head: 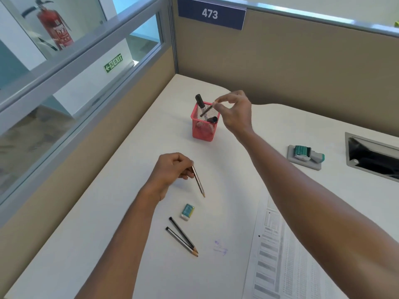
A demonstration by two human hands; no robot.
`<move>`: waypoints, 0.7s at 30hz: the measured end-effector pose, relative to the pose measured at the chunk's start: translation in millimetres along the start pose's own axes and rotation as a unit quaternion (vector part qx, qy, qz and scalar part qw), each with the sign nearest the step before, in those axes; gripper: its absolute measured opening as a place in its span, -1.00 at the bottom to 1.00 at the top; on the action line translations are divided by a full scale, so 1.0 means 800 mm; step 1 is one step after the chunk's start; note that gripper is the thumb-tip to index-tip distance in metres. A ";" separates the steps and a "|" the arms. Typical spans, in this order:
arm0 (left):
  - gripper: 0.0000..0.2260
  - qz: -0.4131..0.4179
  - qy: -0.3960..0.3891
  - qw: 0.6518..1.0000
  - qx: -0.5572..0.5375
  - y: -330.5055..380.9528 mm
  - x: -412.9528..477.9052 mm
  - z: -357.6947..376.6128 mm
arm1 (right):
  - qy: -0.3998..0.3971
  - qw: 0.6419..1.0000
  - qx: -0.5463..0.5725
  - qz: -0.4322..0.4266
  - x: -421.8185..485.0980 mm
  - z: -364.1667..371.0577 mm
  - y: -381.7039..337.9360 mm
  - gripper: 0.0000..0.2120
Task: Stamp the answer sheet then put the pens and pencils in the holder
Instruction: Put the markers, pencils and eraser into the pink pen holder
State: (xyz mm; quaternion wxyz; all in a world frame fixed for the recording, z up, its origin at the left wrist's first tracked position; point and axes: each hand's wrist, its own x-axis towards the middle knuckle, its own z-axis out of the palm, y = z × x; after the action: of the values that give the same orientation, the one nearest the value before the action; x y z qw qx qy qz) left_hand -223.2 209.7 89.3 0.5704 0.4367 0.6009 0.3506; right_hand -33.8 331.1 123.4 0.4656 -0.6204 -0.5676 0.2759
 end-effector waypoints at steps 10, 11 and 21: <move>-0.94 0.048 0.074 0.973 -0.213 0.040 0.034 -0.012 | -0.028 0.999 -0.023 0.020 0.008 -0.001 0.010 -0.80; -0.93 0.053 0.076 0.969 -0.229 0.044 0.037 -0.010 | -0.011 1.000 -0.013 0.020 0.008 -0.006 0.007 -0.78; -0.96 0.083 0.080 0.929 -0.351 0.073 0.049 0.017 | -0.219 0.974 0.057 0.003 -0.054 -0.062 -0.040 -0.81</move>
State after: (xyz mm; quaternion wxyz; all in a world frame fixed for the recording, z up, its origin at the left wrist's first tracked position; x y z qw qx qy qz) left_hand -201.2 266.4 126.5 0.6061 0.2276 0.4443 0.6192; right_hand -13.4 273.6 164.3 0.3639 -0.5194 -0.6371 0.4381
